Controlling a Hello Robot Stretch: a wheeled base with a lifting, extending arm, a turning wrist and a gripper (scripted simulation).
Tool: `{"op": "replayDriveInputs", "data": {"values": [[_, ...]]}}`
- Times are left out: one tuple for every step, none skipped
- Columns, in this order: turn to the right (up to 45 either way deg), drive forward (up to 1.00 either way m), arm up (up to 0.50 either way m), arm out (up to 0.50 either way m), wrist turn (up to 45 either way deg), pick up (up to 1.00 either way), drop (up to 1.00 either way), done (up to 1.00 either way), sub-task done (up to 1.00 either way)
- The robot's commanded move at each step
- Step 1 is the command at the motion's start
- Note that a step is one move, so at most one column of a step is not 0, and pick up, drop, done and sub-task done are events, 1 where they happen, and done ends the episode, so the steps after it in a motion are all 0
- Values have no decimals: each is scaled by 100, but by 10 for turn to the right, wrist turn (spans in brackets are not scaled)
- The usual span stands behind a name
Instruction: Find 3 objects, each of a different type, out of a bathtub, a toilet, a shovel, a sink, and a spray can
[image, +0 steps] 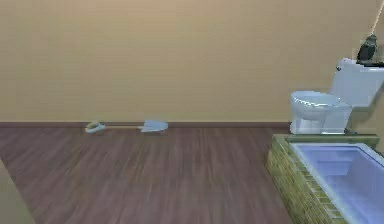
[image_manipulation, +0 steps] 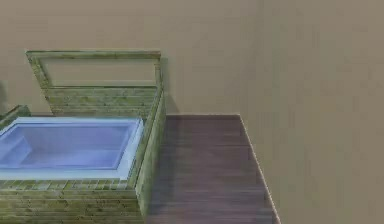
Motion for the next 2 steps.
{"op": "replayDriveInputs", "data": {"values": [[450,0,0,0,0,0,0,0,0],[420,0,0,0,0,0,0,0,0]]}}
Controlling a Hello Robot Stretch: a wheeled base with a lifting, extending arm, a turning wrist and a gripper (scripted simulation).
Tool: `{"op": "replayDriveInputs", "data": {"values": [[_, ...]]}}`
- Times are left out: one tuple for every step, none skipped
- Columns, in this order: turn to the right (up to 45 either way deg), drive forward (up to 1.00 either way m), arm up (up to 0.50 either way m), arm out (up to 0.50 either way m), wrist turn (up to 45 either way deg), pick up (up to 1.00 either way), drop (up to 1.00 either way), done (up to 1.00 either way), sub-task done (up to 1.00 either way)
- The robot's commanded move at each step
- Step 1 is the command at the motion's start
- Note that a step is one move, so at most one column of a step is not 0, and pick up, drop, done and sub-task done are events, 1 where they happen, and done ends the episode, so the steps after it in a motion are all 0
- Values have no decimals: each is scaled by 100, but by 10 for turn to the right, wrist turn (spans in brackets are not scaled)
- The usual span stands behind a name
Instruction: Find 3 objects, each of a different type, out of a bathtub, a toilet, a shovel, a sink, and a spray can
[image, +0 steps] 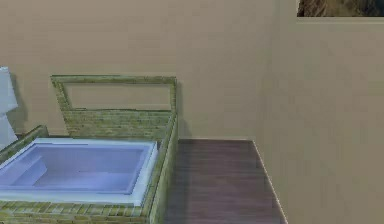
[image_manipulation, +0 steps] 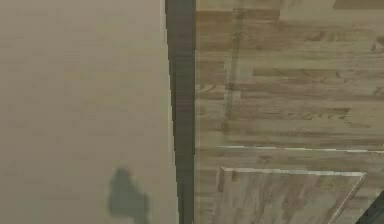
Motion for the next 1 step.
{"op": "replayDriveInputs", "data": {"values": [[0,15,0,0,0,0,0,0,0]]}}
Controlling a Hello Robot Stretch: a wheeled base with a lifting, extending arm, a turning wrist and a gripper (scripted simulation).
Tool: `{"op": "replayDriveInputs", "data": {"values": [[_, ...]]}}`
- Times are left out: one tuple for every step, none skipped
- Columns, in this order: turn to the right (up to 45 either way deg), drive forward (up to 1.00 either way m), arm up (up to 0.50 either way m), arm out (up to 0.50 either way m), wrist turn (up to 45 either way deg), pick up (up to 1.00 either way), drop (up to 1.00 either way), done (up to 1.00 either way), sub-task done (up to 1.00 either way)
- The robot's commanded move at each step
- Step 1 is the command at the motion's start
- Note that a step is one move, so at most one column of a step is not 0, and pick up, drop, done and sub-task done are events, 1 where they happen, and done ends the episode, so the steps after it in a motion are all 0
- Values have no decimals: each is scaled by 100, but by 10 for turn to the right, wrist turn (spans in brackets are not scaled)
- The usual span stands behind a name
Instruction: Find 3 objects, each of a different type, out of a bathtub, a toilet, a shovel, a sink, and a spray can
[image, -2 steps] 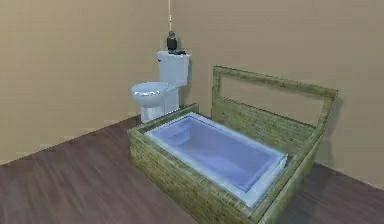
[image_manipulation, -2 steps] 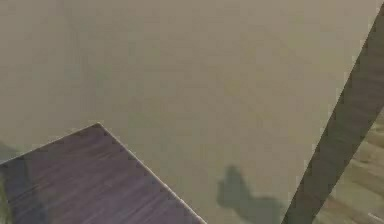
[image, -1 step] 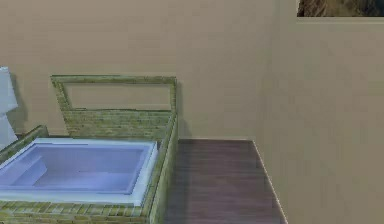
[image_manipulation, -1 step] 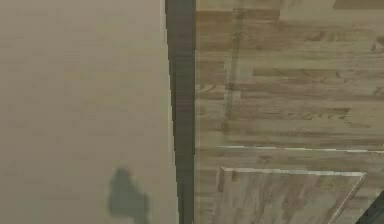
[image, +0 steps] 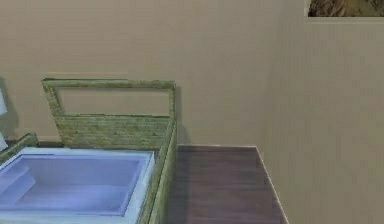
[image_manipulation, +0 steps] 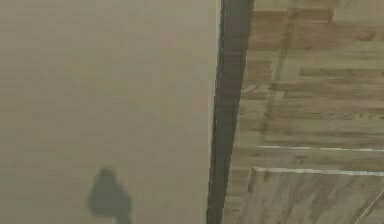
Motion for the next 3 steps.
{"op": "replayDriveInputs", "data": {"values": [[-330,0,0,0,0,0,0,0,0],[0,0,0,0,0,0,0,0,100],[-450,0,0,0,0,0,0,0,0]]}}
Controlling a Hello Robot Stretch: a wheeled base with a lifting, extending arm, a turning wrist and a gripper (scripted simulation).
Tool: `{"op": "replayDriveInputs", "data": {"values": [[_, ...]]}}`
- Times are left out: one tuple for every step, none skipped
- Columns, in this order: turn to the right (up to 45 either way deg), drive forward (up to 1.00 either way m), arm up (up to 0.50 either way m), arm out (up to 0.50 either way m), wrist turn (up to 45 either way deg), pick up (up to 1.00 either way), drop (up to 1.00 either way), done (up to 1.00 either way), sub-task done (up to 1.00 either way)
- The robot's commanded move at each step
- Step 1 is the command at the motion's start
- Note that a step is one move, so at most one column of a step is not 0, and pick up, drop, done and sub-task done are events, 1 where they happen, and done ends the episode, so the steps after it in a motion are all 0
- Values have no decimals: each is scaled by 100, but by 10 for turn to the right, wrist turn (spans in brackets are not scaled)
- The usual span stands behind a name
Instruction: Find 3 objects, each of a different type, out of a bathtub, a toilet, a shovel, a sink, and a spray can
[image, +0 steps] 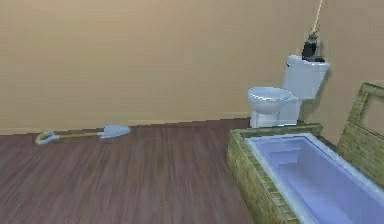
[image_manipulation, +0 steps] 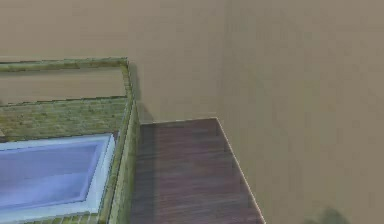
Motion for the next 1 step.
{"op": "replayDriveInputs", "data": {"values": [[-60,0,0,0,0,0,0,0,0]]}}
